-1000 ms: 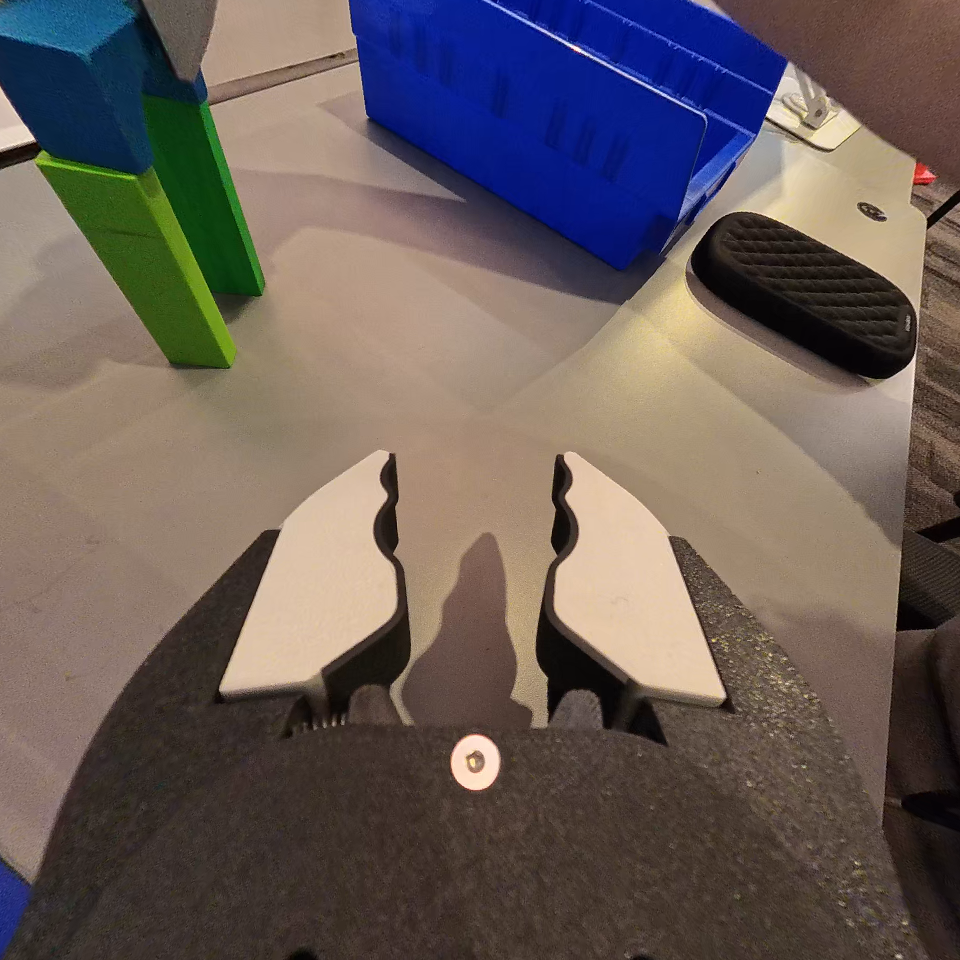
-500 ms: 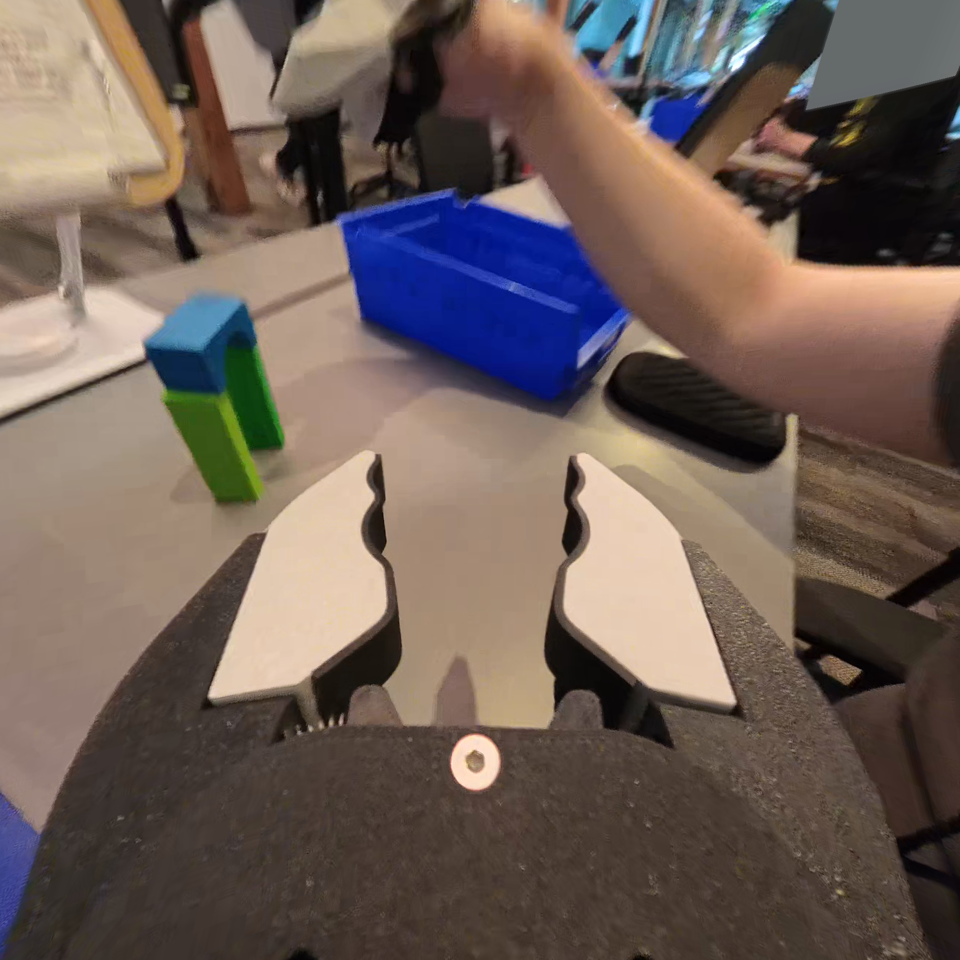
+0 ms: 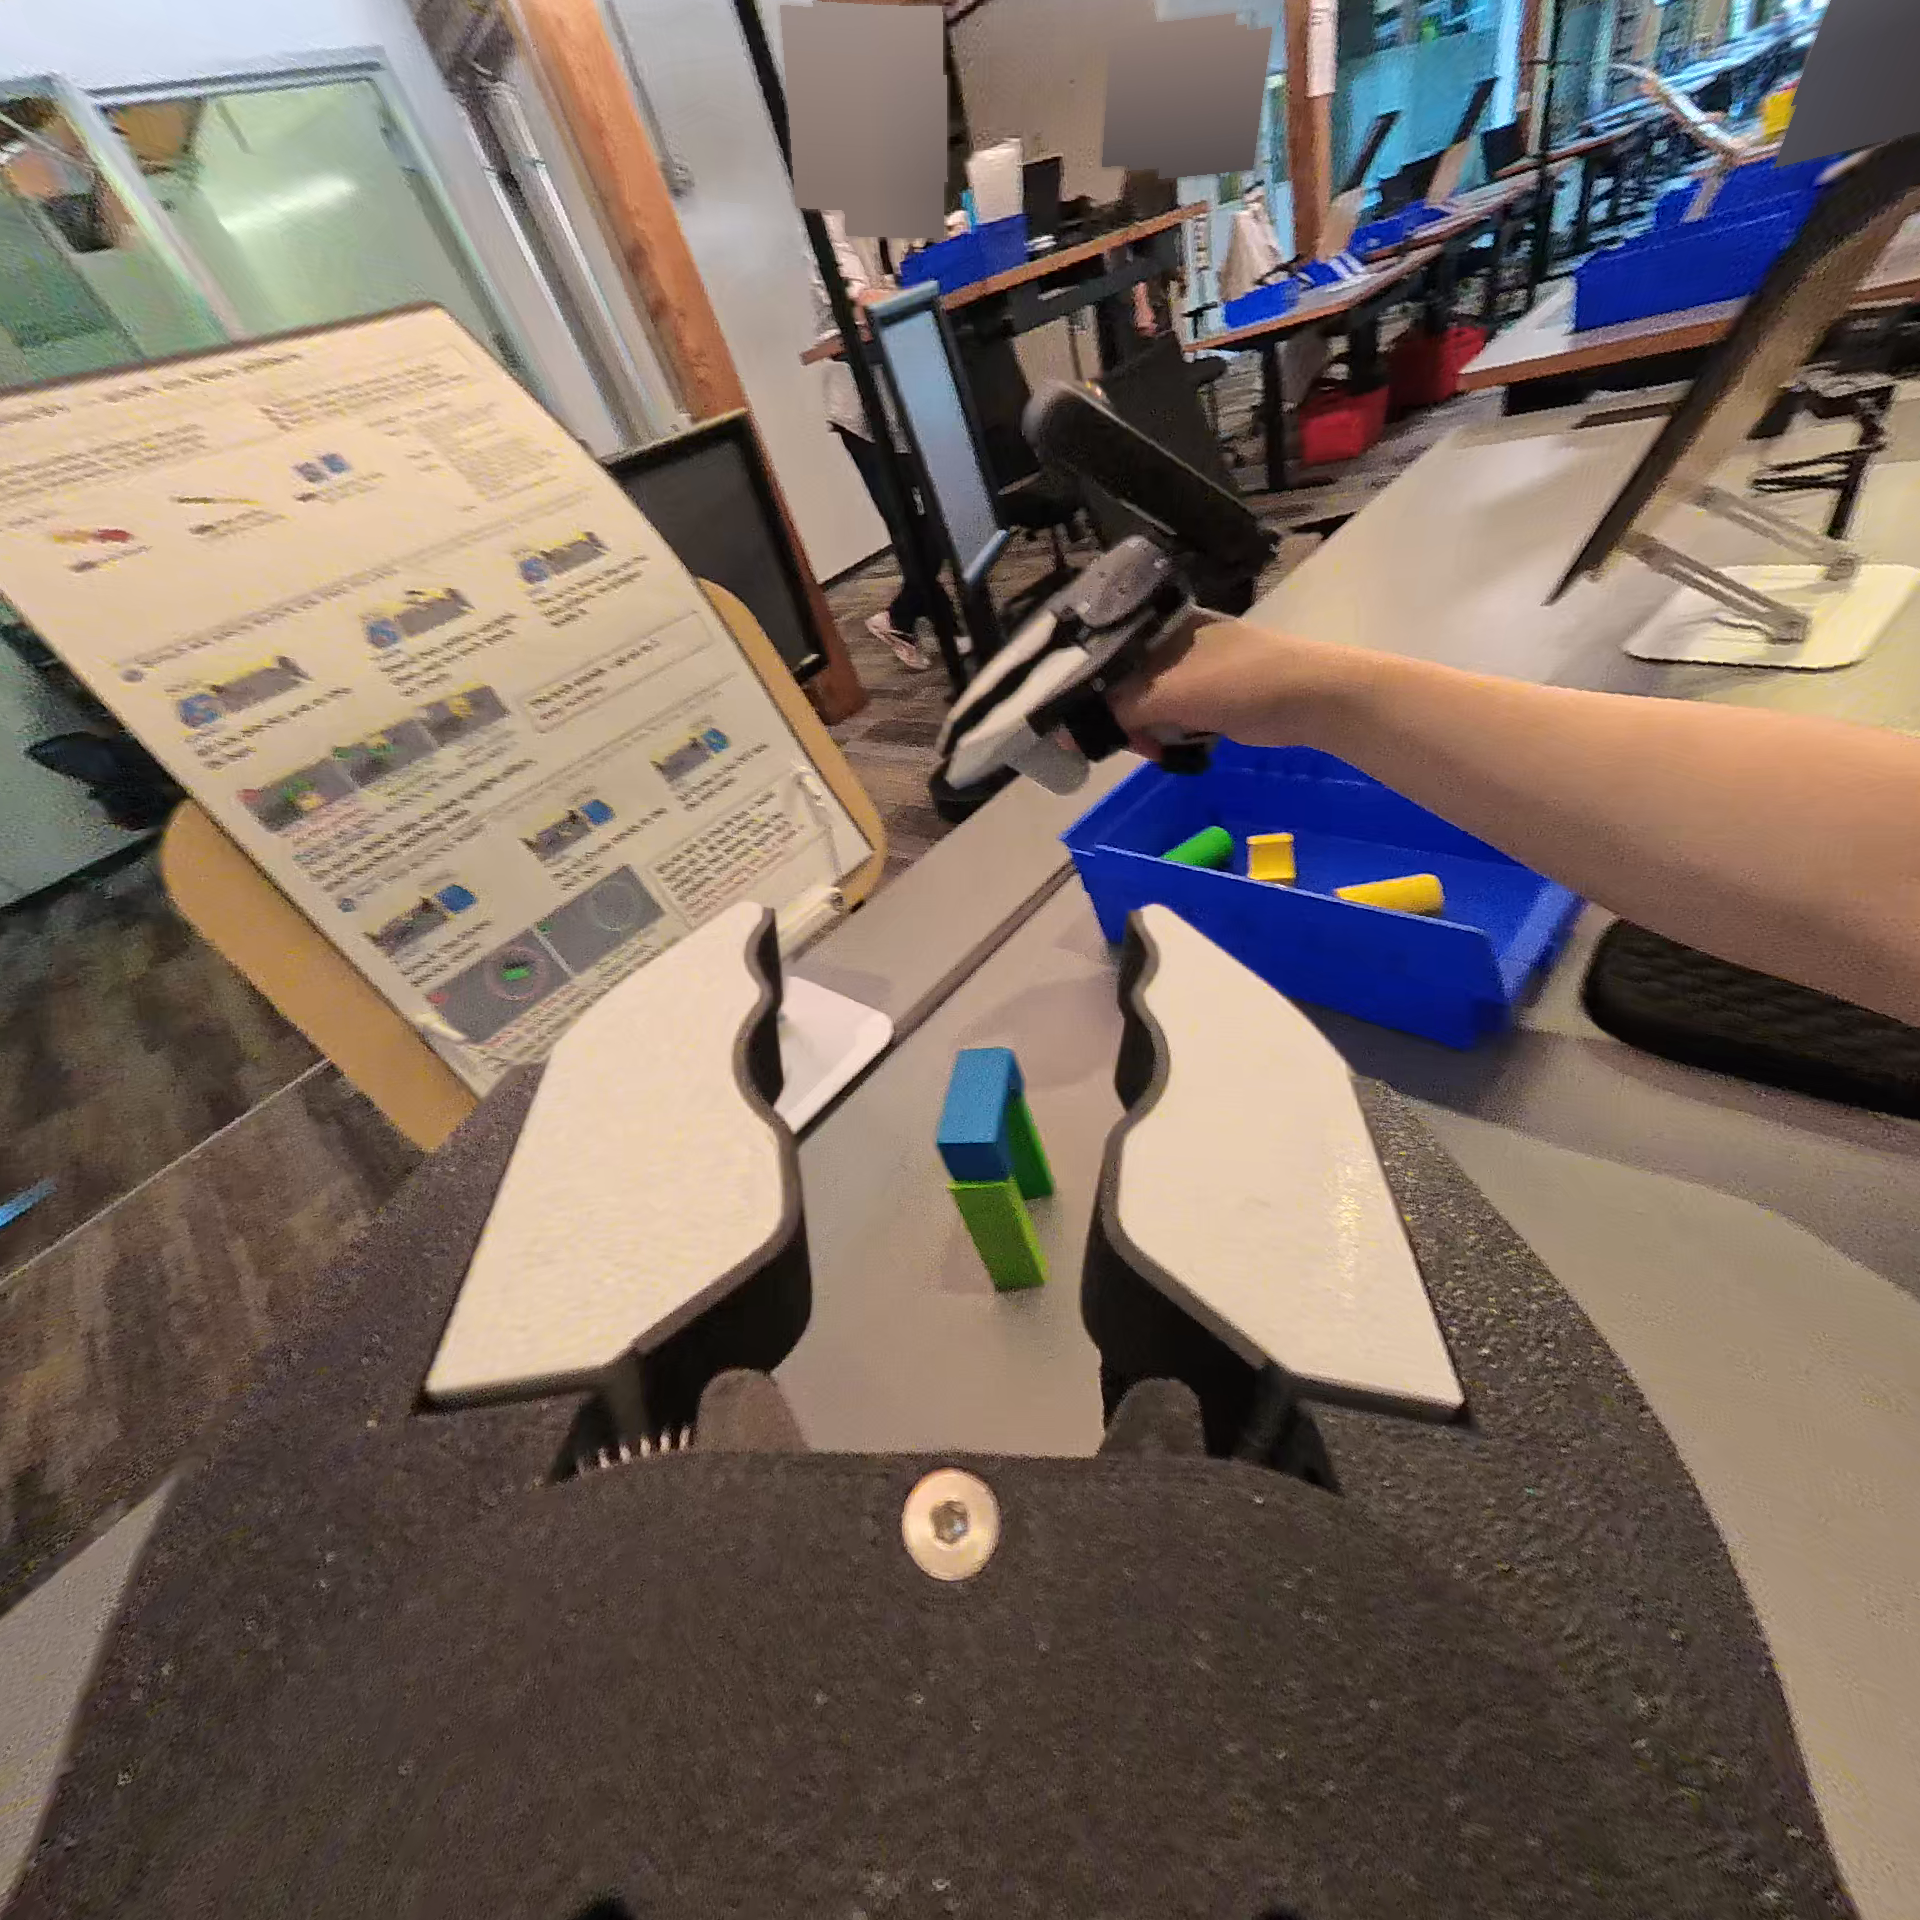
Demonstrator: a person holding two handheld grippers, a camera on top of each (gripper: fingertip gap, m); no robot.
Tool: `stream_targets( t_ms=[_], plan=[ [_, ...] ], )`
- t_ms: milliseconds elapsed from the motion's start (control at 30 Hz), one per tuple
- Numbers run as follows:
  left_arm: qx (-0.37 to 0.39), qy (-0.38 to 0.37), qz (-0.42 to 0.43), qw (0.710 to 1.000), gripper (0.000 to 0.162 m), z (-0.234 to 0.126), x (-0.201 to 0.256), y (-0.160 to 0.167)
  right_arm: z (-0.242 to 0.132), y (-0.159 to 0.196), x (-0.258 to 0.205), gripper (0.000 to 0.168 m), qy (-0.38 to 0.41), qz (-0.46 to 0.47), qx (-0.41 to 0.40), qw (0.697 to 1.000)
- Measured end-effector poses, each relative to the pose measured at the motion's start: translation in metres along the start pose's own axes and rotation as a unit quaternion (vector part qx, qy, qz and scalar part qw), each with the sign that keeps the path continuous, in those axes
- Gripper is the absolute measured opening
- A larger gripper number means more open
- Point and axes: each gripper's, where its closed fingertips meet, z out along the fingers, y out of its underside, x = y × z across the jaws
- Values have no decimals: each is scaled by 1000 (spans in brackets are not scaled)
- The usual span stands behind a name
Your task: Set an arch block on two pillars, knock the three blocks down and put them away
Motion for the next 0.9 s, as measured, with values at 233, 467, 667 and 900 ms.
stream_targets(
  t_ms=[233, 467, 667, 900],
  plan=[
    [-27, 22, -51, 998, 50, 20, -16, 32, 51, 57, -5, 33, -29, 63, -143, 987],
    [-31, 13, -48, 998, 49, 13, -30, 45, 90, 160, -27, 20, -42, 116, -299, 946],
    [-33, -7, -40, 999, 48, 2, -42, 45, 109, 201, -46, 1, -44, 137, -351, 925],
    [-37, 5, -51, 998, 48, 0, -40, 46, 123, 179, -85, 1, -103, 126, -306, 938]
  ],
)
